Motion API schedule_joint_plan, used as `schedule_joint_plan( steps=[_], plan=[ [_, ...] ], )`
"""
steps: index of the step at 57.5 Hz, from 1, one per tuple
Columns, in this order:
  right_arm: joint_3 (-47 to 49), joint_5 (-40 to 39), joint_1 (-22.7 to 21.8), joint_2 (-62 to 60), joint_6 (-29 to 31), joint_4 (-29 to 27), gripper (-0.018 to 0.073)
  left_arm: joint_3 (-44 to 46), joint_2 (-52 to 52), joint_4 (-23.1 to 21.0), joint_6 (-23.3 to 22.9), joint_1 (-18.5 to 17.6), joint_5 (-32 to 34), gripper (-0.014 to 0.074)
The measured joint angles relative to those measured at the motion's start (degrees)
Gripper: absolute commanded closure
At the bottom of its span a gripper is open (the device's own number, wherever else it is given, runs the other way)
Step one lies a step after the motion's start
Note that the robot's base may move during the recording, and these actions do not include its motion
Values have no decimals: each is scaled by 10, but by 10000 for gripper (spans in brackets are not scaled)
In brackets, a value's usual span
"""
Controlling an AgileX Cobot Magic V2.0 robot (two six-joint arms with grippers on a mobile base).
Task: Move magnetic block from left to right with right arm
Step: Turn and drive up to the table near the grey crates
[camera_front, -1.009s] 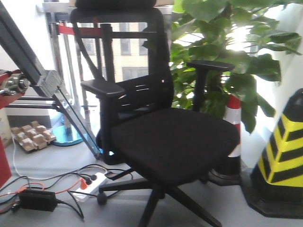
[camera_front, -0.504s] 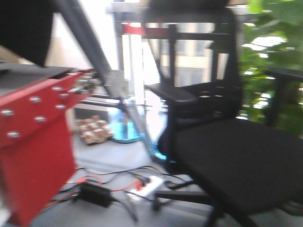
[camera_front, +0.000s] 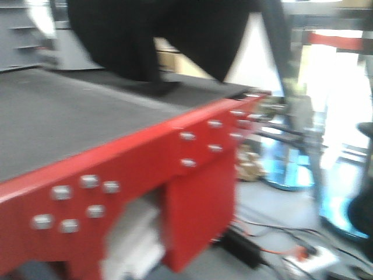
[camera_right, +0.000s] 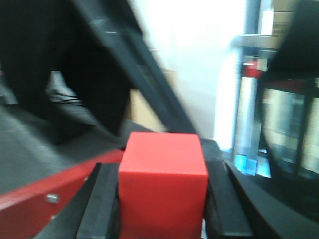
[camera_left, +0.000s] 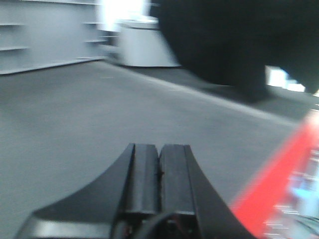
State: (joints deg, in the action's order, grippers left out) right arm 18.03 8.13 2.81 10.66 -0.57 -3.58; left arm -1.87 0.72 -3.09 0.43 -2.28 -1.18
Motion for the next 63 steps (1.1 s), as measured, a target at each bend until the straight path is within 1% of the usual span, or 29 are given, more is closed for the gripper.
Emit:
schedule_joint_plan(
  steps=[63],
  plan=[
    [0,0,0,0,0,0,230,0,0,0,0,0,0,722]
  ],
)
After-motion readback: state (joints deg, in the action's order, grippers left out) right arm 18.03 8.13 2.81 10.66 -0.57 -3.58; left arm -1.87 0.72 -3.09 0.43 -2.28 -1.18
